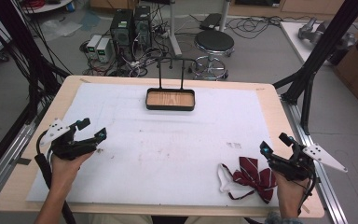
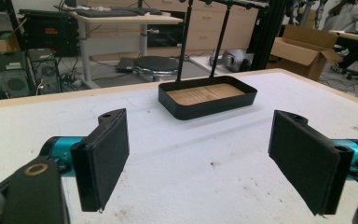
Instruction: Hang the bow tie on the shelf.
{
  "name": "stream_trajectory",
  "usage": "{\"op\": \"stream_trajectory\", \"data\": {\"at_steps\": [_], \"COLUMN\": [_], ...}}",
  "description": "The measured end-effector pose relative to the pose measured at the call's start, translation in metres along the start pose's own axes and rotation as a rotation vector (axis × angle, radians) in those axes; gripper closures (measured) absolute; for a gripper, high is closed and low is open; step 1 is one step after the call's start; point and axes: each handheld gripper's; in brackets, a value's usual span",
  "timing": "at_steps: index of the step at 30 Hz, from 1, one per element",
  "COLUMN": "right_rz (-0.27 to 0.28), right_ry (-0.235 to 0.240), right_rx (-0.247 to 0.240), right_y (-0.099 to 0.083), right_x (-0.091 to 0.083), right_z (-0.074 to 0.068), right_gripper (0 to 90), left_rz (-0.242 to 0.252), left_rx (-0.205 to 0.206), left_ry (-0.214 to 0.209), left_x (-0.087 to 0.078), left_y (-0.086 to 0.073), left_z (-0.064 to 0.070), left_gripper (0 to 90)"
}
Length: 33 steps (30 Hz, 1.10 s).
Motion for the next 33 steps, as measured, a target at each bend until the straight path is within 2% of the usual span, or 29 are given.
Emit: {"op": "stream_trajectory", "data": {"at_steps": [15, 25, 33], "right_rz": [0.0, -0.001, -0.003], "right_ry": [0.012, 0.031, 0.053], "right_rx": [-0.022, -0.029, -0.036], "right_y": [0.001, 0.001, -0.005], "right_x": [0.0, -0.002, -0.012], "right_z": [-0.006, -0.008, -0.007], "right_gripper": [10.9, 10.9, 11.2], "left_rz": [0.003, -0.013, -0.026], "left_rx": [-0.005, 0.0, 0.0], "left_ry": [0.017, 0.002, 0.012], "left_x": [-0.002, 0.002, 0.002], "left_y": [0.0, -0.001, -0.001], "left_z": [-0.001, 0.002, 0.004], "left_gripper": [21.4, 21.4, 20.8]}}
Point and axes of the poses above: each handheld gripper's, and its own axes: x roughly forward along the jaws, y roughly out of its top, z roughly to its right, and after that the axes turned 7 degrees about -y, right-handed
